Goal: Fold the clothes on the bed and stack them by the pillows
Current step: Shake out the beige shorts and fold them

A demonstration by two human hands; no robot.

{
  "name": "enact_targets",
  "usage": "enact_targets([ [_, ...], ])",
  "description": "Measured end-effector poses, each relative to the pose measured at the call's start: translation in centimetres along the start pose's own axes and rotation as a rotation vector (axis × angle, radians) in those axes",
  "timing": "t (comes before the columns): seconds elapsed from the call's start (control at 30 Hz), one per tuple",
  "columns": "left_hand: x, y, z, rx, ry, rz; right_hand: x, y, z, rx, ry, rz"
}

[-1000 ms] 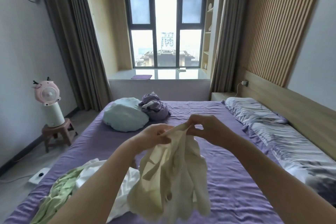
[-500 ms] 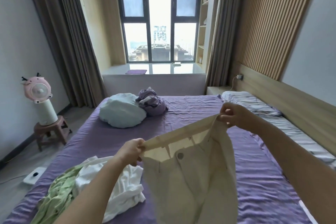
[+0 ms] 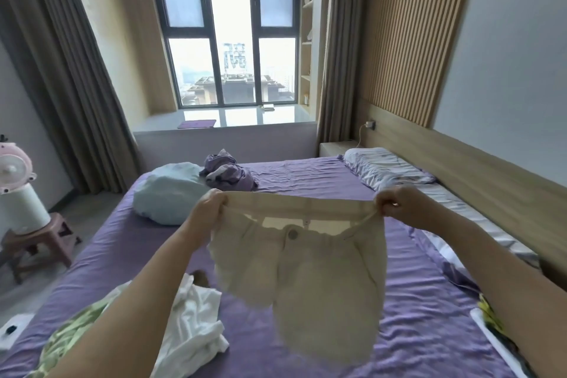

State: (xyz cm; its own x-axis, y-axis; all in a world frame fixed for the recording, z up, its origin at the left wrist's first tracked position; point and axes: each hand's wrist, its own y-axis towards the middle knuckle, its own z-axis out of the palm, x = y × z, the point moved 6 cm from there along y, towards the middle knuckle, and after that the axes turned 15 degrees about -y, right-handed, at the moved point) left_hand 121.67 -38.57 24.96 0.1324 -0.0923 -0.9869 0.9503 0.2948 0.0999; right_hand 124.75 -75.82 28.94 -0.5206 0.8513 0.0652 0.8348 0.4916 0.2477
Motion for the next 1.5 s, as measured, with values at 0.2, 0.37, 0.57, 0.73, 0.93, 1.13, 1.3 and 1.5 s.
enact_targets([
  [0.2,-0.8,0.7,-0.7,0.001,-0.04,-0.011,0.9,-1.3,0.2,-0.018,0.18,0.084],
  [0.37,-1.8,-0.1,0.9,0.14,0.128,0.093,11.3,-1.2,11.3,0.173,0.23,-0.154],
  [0.57,-4.2,-0.7,-2.7,0.103,0.13,0.127,18.1,0.7,21.3,0.298,0.138,-0.037],
  [0.73,-6.3,-0.8,-7.9,0.023,-0.055,0.042,18.0,3.1,19.4,0.088,0.273,0.024],
  [0.93,-6.8,-1.2,-9.9,0.013,-0.05,-0.096,15.6,3.6,14.9,-0.119,0.392,0.128],
  [1.13,-3.6,-2.5,-10.5,0.271,0.386,-0.133,10.8,2.8,10.0,-0.14,0.528,0.266],
  [1.3,-3.0,-1.2,-7.7,0.219,0.662,0.087,7.3,2.4,5.5,-0.189,0.496,0.303],
  [1.5,-2.9,-0.5,-3.6,0.164,0.405,0.165,2.8,0.8,0.8,-0.352,0.495,0.367],
])
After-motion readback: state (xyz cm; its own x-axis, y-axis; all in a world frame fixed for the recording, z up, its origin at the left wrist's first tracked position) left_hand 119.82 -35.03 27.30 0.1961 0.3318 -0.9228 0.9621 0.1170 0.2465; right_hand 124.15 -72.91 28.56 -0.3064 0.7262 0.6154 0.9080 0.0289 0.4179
